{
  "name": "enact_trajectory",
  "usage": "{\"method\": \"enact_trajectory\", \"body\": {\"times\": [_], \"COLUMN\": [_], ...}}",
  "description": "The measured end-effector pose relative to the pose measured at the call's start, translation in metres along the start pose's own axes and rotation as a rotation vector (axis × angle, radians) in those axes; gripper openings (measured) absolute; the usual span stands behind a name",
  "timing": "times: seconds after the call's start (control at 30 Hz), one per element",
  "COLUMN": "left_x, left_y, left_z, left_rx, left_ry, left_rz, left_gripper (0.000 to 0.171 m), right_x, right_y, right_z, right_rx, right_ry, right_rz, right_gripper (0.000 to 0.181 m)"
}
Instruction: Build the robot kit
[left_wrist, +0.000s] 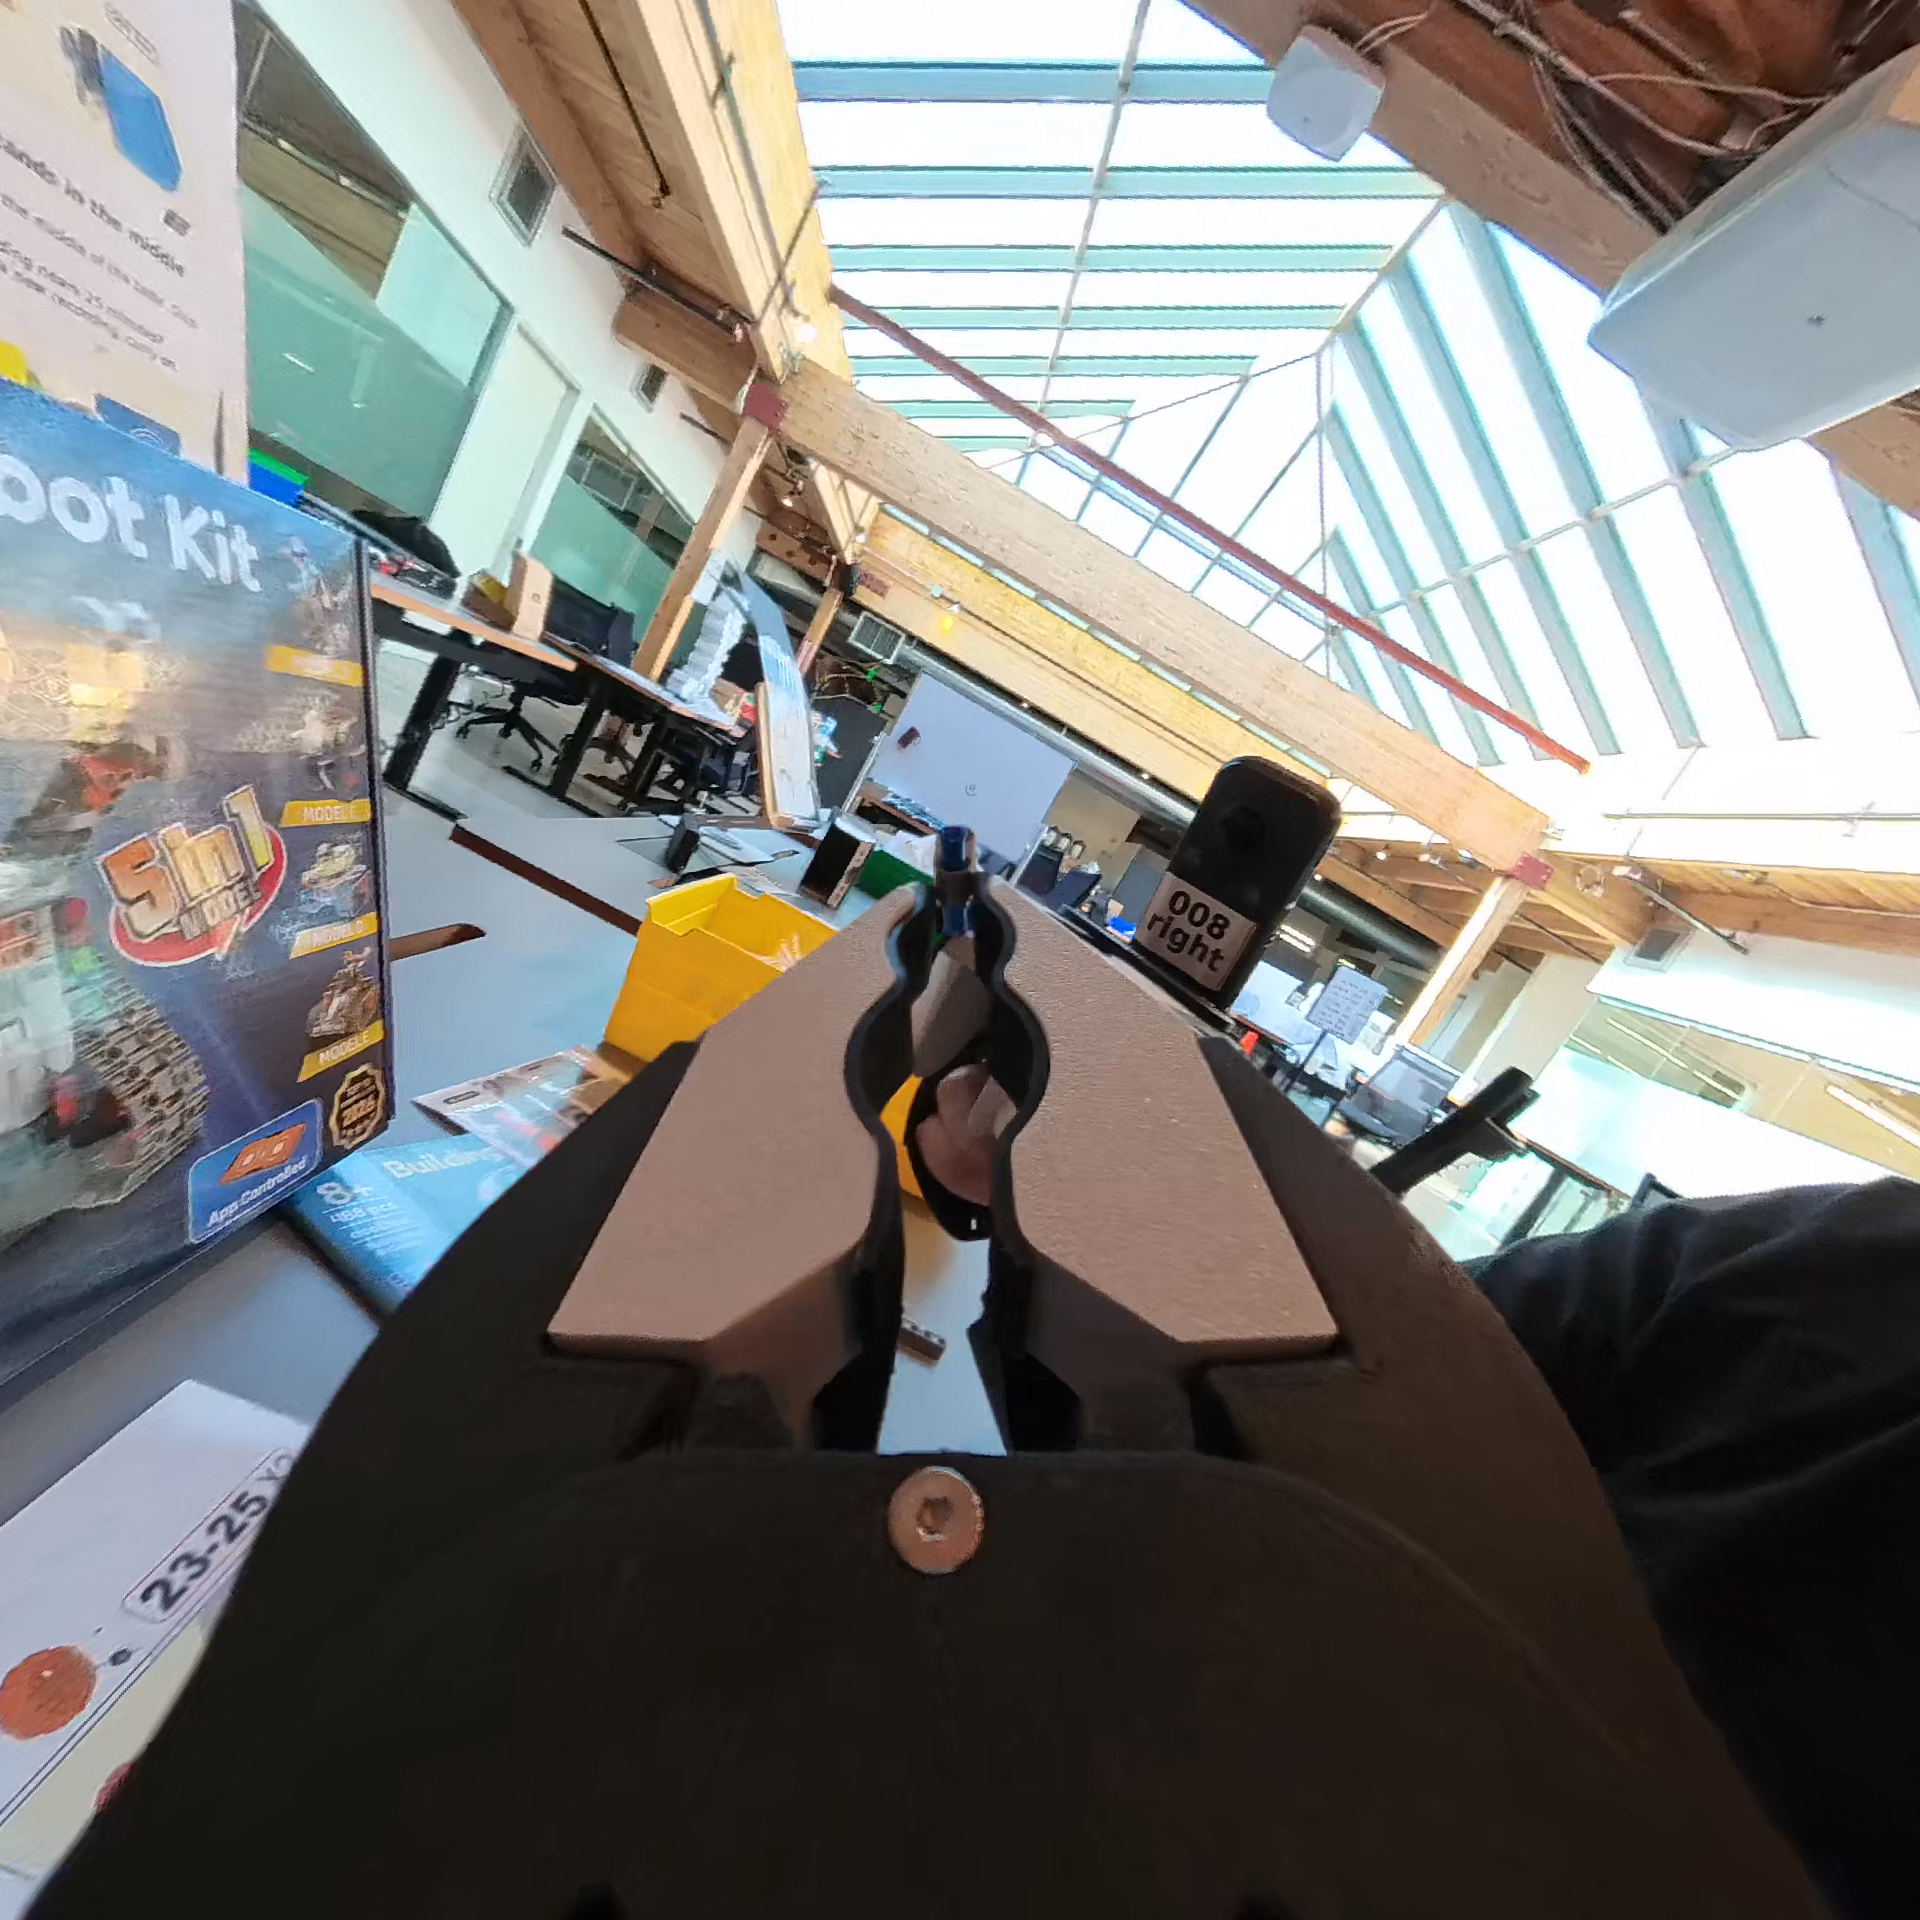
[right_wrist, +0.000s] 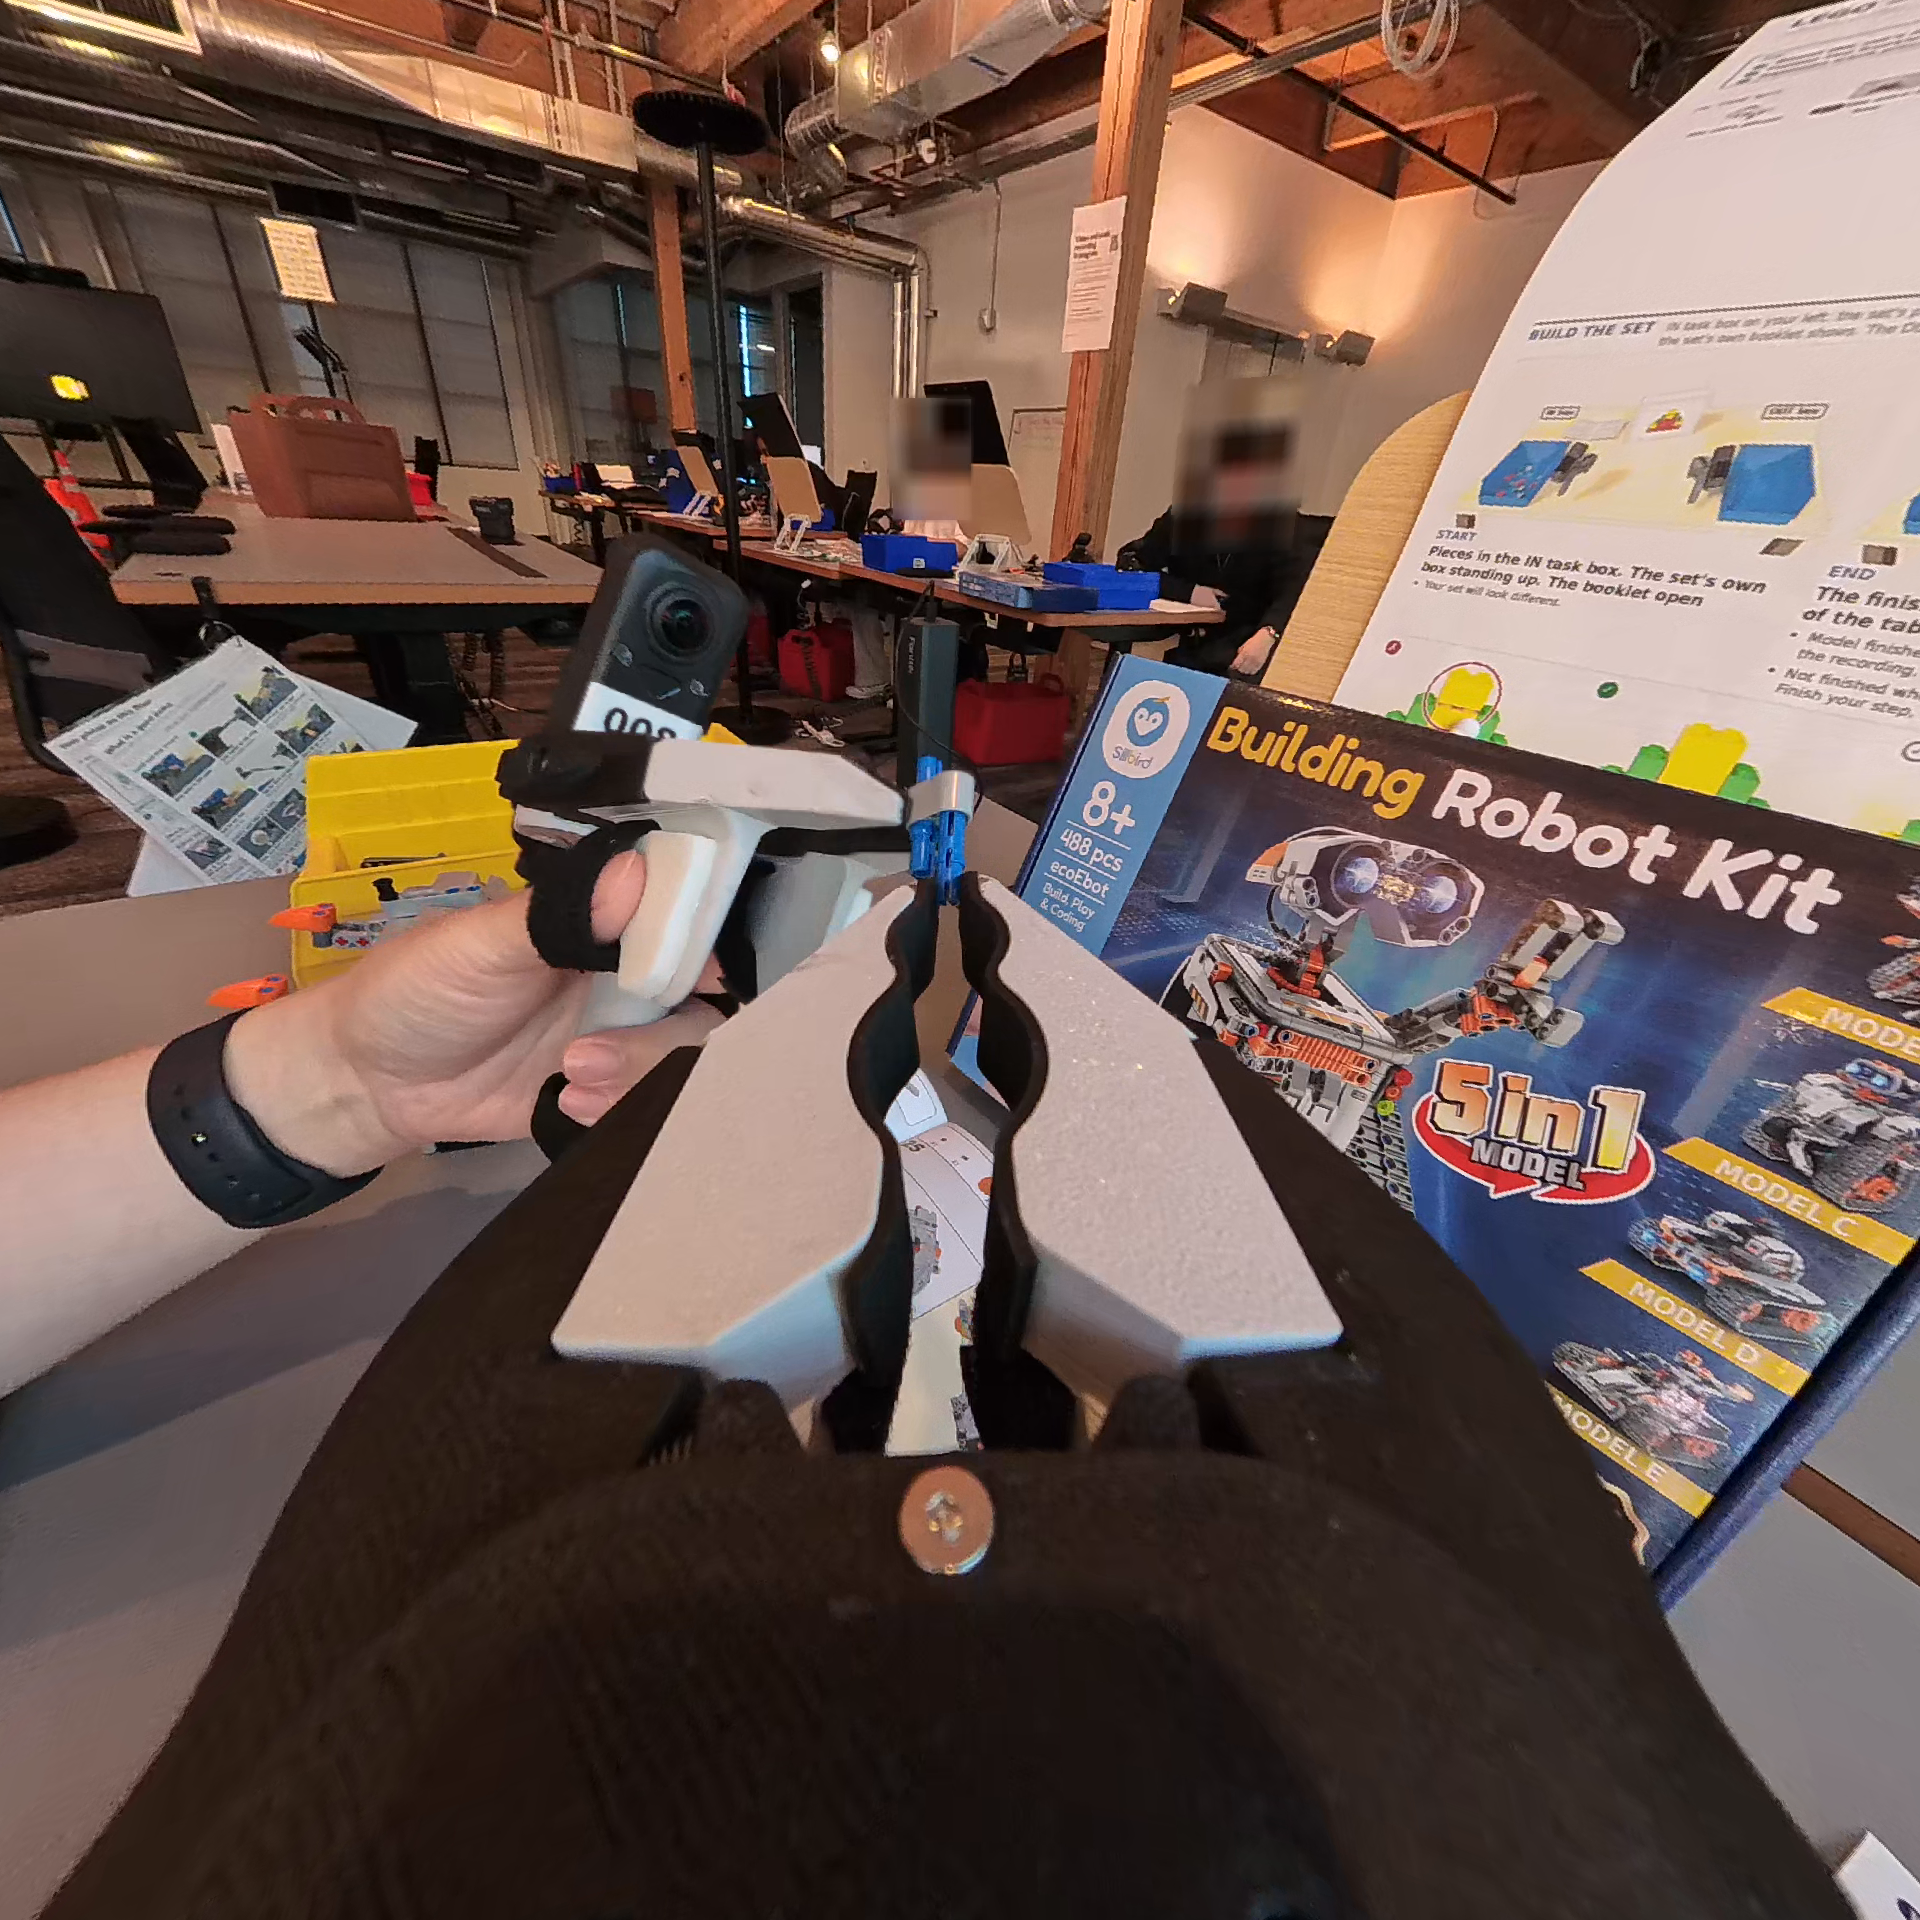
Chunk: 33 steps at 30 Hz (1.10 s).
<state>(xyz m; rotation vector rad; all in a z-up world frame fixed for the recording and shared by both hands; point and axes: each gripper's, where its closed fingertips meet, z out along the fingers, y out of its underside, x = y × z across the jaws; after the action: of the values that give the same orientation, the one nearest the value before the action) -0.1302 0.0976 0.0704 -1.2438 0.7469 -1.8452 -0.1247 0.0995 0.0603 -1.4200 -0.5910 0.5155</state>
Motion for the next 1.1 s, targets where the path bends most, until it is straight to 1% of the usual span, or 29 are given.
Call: {"method": "enact_trajectory", "body": {"times": [0.3, 0.37, 0.43, 0.5, 0.57, 0.6, 0.67, 0.73, 0.8, 0.87, 0.93, 1.1], "left_x": [0.003, 0.004, 0.006, 0.009, 0.013, 0.015, 0.018, 0.020, 0.023, 0.025, 0.025, 0.025], "left_y": [-0.001, 0.000, 0.001, 0.003, 0.006, 0.009, 0.014, 0.020, 0.026, 0.031, 0.035, 0.040], "left_z": [-0.001, -0.002, -0.004, -0.007, -0.010, -0.013, -0.016, -0.018, -0.017, -0.015, -0.014, -0.014], "left_rx": [0.017, 0.001, -0.029, -0.079, -0.137, -0.171, -0.235, -0.285, -0.320, -0.346, -0.366, -0.396], "left_ry": [0.046, 0.048, 0.054, 0.064, 0.077, 0.081, 0.079, 0.077, 0.082, 0.092, 0.095, 0.094], "left_rz": [-0.048, -0.042, -0.045, -0.071, -0.102, -0.119, -0.142, -0.152, -0.157, -0.160, -0.162, -0.166], "left_gripper": [0.006, 0.005, 0.005, 0.005, 0.005, 0.005, 0.005, 0.005, 0.005, 0.005, 0.005, 0.005], "right_x": [-0.006, -0.008, -0.013, -0.018, -0.019, -0.020, -0.025, -0.033, -0.040, -0.043, -0.045, -0.045], "right_y": [0.004, 0.003, 0.003, 0.004, 0.005, 0.005, 0.005, 0.005, 0.007, 0.011, 0.012, 0.016], "right_z": [0.002, 0.002, 0.002, -0.001, -0.006, -0.009, -0.014, -0.015, -0.014, -0.013, -0.014, -0.018], "right_rx": [-0.004, 0.002, -0.007, -0.031, -0.064, -0.075, -0.081, -0.073, -0.073, -0.085, -0.085, -0.129], "right_ry": [-0.051, -0.066, -0.113, -0.160, -0.154, -0.145, -0.133, -0.128, -0.135, -0.149, -0.168, -0.203], "right_rz": [0.000, -0.009, -0.035, -0.158, -0.346, -0.441, -0.614, -0.731, -0.779, -0.781, -0.772, -0.783], "right_gripper": [0.004, 0.004, 0.004, 0.007, 0.027, 0.033, 0.038, 0.040, 0.039, 0.035, 0.025, 0.025]}}
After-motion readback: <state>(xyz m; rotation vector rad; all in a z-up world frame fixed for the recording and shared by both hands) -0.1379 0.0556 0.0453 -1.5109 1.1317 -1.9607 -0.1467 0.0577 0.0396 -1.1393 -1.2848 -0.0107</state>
